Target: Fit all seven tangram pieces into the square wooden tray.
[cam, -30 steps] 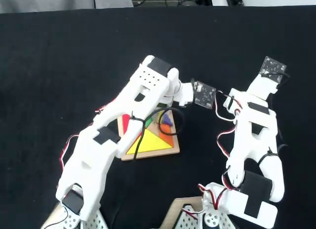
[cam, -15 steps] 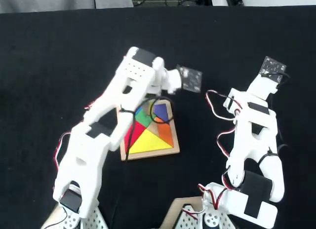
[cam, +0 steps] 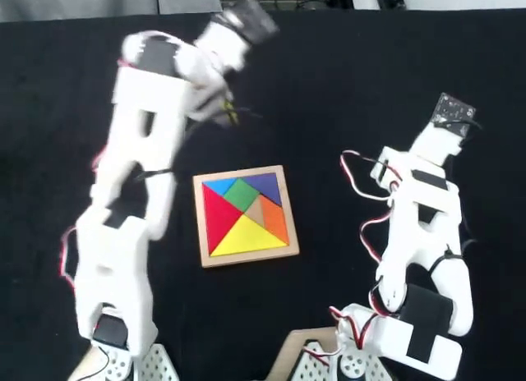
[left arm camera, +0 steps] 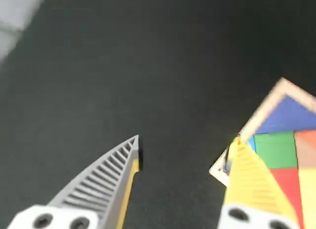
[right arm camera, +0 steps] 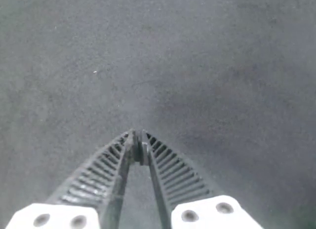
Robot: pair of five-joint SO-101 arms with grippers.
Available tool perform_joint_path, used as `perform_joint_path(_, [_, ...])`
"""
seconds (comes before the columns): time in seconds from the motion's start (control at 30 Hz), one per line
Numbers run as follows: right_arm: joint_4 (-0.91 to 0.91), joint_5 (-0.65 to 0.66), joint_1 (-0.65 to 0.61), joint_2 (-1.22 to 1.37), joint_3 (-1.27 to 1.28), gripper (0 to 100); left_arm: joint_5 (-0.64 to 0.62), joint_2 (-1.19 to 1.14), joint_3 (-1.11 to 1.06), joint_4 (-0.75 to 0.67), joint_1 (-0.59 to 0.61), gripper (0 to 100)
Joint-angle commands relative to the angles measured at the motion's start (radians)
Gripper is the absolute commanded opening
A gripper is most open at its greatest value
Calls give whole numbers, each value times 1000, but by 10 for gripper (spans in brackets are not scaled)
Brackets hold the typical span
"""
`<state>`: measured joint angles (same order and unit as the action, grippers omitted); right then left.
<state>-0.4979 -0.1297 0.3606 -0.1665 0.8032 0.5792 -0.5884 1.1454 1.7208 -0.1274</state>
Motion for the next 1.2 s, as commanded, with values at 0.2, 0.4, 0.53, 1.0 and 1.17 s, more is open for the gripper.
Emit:
perform_joint_path(0.2, [21,169,-150,-8,-5,11,-328,157,48,40,346,180])
perform_joint_path(0.4, [21,235,-219,-10,24,11,-334,298,-226,41,498,42])
perform_joint_path(0.53, [21,249,-233,-10,25,11,-292,417,-490,38,513,30])
perform_joint_path(1.0, [15,296,-247,-124,142,11,-344,1020,-1260,-290,504,30])
perform_joint_path(1.17, [0,454,-344,-205,259,11,-350,1148,-1652,-548,513,30])
